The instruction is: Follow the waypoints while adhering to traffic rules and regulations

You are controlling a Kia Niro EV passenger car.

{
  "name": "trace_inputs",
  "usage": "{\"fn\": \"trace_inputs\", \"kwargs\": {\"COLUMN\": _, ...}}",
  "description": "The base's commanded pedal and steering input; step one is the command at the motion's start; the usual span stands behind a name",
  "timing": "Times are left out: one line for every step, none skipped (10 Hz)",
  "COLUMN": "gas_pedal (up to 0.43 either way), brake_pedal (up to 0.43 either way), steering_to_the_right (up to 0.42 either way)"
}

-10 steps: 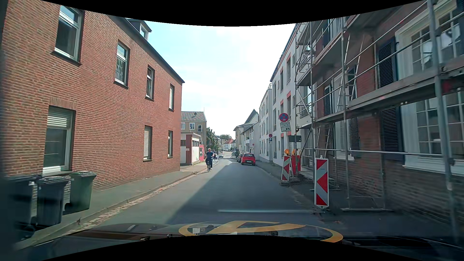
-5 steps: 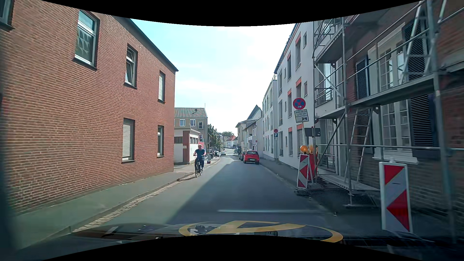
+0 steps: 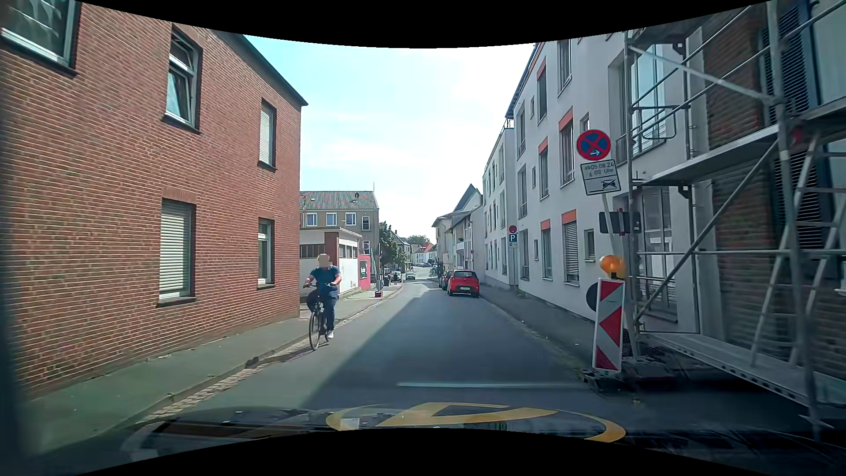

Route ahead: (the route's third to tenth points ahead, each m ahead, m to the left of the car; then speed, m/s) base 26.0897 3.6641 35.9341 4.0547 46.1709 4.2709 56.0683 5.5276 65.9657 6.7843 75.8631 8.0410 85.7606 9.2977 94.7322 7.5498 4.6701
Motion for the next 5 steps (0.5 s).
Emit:
{"fn": "trace_inputs", "kwargs": {"gas_pedal": 0.000, "brake_pedal": 0.000, "steering_to_the_right": -0.005}}
{"fn": "trace_inputs", "kwargs": {"gas_pedal": 0.000, "brake_pedal": 0.000, "steering_to_the_right": 0.001}}
{"fn": "trace_inputs", "kwargs": {"gas_pedal": 0.000, "brake_pedal": 0.000, "steering_to_the_right": 0.006}}
{"fn": "trace_inputs", "kwargs": {"gas_pedal": 0.000, "brake_pedal": 0.000, "steering_to_the_right": 0.010}}
{"fn": "trace_inputs", "kwargs": {"gas_pedal": 0.000, "brake_pedal": 0.000, "steering_to_the_right": 0.014}}
